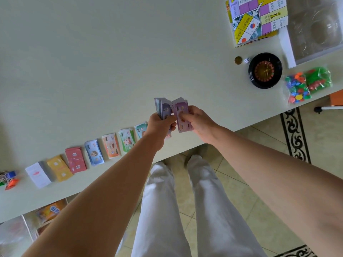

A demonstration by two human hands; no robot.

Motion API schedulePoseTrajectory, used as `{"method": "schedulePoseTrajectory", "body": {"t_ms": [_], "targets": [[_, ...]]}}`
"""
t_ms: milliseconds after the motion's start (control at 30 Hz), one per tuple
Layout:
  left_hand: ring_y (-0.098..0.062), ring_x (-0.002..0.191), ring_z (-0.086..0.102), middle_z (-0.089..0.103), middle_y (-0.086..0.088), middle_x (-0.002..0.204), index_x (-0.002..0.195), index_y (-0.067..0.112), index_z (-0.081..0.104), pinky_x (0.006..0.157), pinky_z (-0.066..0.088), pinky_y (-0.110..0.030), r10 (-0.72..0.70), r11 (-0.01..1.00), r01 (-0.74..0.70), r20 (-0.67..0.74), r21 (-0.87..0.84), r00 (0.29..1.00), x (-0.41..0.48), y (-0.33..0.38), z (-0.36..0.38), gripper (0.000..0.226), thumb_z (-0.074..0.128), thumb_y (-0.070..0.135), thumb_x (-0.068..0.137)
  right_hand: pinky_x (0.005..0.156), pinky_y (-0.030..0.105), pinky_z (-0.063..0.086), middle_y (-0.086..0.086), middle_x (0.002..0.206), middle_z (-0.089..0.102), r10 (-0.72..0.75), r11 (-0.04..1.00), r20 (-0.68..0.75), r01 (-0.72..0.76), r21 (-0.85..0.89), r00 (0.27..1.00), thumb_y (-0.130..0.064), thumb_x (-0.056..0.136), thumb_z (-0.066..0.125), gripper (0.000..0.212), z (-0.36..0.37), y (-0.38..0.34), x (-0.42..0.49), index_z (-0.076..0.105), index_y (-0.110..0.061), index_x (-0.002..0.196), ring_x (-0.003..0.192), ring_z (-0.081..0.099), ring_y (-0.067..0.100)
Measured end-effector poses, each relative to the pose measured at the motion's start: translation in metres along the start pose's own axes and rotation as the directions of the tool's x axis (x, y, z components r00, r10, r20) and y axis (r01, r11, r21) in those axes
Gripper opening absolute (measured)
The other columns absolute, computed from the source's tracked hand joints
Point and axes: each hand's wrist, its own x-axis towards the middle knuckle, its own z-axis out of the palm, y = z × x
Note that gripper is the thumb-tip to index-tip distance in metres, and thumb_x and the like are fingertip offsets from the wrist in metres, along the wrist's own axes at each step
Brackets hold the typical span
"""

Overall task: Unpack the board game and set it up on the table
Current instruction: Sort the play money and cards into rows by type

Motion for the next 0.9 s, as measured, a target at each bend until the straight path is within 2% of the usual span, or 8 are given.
{"method": "schedulePoseTrajectory", "body": {"t_ms": [33, 100, 200, 333, 467, 667, 733, 900], "targets": [[-0.016, 0.057, 0.05, 0.055, -0.006, 0.065, 0.078, 0.009, 0.058, 0.059, 0.048, -0.027, 0.0, 0.999, 0.001, -0.031, 0.032, 1.0, 0.003, -0.002, 0.001, 0.013, 0.065, 0.002, 0.086, 0.081, 0.03, 0.05, 0.007, 0.105, 0.064, -0.007, 0.998, 0.011, 0.008, -0.055, 1.0, -0.019, 0.095, 0.055, 0.022, -0.002, 0.0, 0.001, 0.054, -0.013, 0.116, 0.097, 0.062, 0.02], [-0.015, 0.054, 0.048, 0.053, -0.004, 0.061, 0.077, 0.011, 0.057, 0.055, 0.043, -0.026, 0.018, 0.997, -0.01, -0.093, 0.08, 0.995, 0.008, -0.006, -0.001, 0.014, 0.065, 0.008, 0.088, 0.067, 0.022, 0.045, 0.002, 0.09, 0.061, -0.112, 0.946, -0.01, 0.104, -0.306, 0.994, -0.019, 0.093, 0.058, 0.014, -0.007, 0.001, 0.001, 0.054, -0.01, 0.104, 0.081, 0.058, 0.015], [-0.017, 0.06, 0.045, 0.051, -0.004, 0.066, 0.086, 0.013, 0.061, 0.063, 0.042, -0.029, 0.05, 0.995, -0.037, -0.139, 0.094, 0.989, 0.019, -0.014, -0.004, 0.004, 0.061, 0.012, 0.089, 0.058, 0.02, 0.037, 0.0, 0.08, 0.056, -0.36, 0.719, -0.049, 0.243, -0.651, 0.932, -0.019, 0.09, 0.061, 0.011, -0.013, 0.009, 0.012, 0.054, -0.011, 0.089, 0.07, 0.051, 0.013], [-0.018, 0.065, 0.047, 0.053, -0.003, 0.071, 0.102, 0.015, 0.065, 0.066, 0.044, -0.029, 0.136, 0.976, -0.113, -0.114, 0.186, 0.984, 0.039, -0.023, 0.0, 0.016, 0.06, 0.009, 0.087, 0.056, 0.021, 0.032, 0.001, 0.084, 0.058, -0.542, 0.491, -0.062, 0.255, -0.833, 0.838, -0.012, 0.088, 0.061, 0.007, -0.016, 0.02, 0.034, 0.055, -0.012, 0.084, 0.073, 0.052, 0.017], [-0.012, 0.057, 0.047, 0.052, 0.003, 0.066, 0.106, 0.019, 0.064, 0.056, 0.043, -0.021, 0.252, 0.919, -0.207, -0.096, 0.336, 0.963, 0.059, -0.031, 0.011, 0.021, 0.062, 0.008, 0.088, 0.062, 0.024, 0.038, 0.004, 0.09, 0.061, -0.592, 0.331, -0.018, 0.222, -0.917, 0.806, -0.009, 0.086, 0.062, 0.005, -0.014, 0.03, 0.054, 0.061, -0.009, 0.092, 0.079, 0.053, 0.017], [-0.01, 0.055, 0.046, 0.052, 0.007, 0.064, 0.103, 0.019, 0.068, 0.053, 0.04, -0.022, 0.327, 0.862, -0.247, -0.112, 0.444, 0.938, 0.078, -0.049, 0.019, 0.022, 0.062, 0.008, 0.086, 0.06, 0.028, 0.04, 0.005, 0.092, 0.06, -0.586, 0.259, 0.004, 0.191, -0.947, 0.81, -0.01, 0.083, 0.063, 0.011, -0.021, 0.046, 0.07, 0.06, -0.012, 0.093, 0.083, 0.057, 0.022], [-0.012, 0.057, 0.047, 0.054, 0.004, 0.068, 0.102, 0.018, 0.068, 0.053, 0.04, -0.022, 0.329, 0.856, -0.25, -0.104, 0.452, 0.939, 0.079, -0.053, 0.019, 0.02, 0.062, 0.008, 0.086, 0.059, 0.027, 0.034, 0.005, 0.096, 0.057, -0.567, 0.282, -0.016, 0.175, -0.943, 0.824, -0.016, 0.081, 0.066, 0.018, -0.03, 0.05, 0.068, 0.059, -0.012, 0.097, 0.08, 0.056, 0.022], [-0.018, 0.069, 0.053, 0.066, -0.012, 0.092, 0.105, 0.016, 0.07, 0.057, 0.038, -0.021, 0.347, 0.842, -0.259, -0.108, 0.472, 0.932, 0.081, -0.058, 0.021, 0.023, 0.063, 0.009, 0.084, 0.059, 0.025, 0.034, 0.004, 0.105, 0.049, -0.494, 0.393, -0.108, 0.111, -0.913, 0.863, -0.027, 0.081, 0.068, 0.03, -0.051, 0.054, 0.062, 0.056, -0.014, 0.105, 0.067, 0.053, 0.02]]}}
